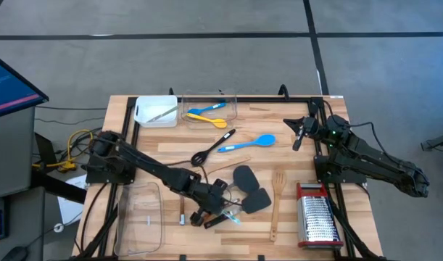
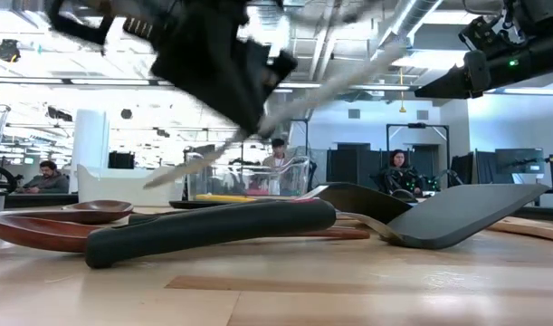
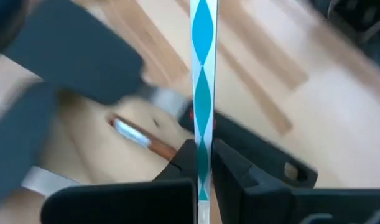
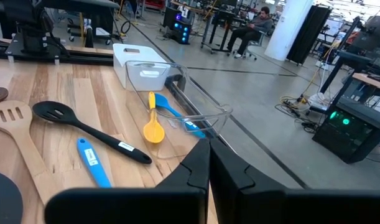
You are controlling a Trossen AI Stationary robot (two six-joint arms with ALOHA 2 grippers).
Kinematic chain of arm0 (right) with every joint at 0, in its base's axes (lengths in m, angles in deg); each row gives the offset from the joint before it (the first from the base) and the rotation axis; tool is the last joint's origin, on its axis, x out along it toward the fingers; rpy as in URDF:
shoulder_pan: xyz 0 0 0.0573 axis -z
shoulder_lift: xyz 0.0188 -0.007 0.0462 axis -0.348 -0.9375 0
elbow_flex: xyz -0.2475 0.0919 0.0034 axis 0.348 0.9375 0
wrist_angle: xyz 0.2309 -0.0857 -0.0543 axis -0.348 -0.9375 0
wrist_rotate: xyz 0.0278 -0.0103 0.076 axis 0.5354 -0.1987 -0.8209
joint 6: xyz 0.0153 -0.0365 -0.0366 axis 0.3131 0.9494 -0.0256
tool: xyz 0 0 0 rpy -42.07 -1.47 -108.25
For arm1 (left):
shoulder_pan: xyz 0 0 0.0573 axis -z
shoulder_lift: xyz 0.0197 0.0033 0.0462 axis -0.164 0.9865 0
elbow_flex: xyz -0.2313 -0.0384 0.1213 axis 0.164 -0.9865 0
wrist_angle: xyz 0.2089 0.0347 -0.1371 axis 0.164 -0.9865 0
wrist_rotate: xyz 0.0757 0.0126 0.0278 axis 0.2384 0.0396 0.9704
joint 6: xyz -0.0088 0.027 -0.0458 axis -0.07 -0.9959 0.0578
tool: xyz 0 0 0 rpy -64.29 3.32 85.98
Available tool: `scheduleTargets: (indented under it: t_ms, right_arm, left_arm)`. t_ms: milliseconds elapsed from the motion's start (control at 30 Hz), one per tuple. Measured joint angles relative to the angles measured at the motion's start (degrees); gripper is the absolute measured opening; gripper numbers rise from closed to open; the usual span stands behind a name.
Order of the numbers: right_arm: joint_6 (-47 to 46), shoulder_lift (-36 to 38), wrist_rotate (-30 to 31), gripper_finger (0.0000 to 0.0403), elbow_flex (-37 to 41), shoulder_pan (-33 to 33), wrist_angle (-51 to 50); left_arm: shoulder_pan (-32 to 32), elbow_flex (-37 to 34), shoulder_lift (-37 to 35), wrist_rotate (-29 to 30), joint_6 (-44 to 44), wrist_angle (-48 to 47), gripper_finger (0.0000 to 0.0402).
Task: Pick & Place Kitchen Items
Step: Put the white blue table knife into the white bin
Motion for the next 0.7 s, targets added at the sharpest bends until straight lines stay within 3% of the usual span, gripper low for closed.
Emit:
scheduleTargets:
  t_ms: [233,533,700]
  right_arm:
    - [0.0,0.0,0.0,0.0001,0.0,0.0,-0.3]
    - [0.0,0.0,0.0,0.0001,0.0,0.0,-1.2]
    - [0.0,0.0,0.0,0.0001,0.0,0.0,-1.2]
  left_arm:
    - [0.0,0.0,-8.5,8.8,-0.1,1.5,0.0007]
    - [-0.6,0.0,-20.8,26.0,-0.7,2.2,0.0006]
    - [-2.3,0.0,-26.6,32.4,-0.7,2.2,0.0005]
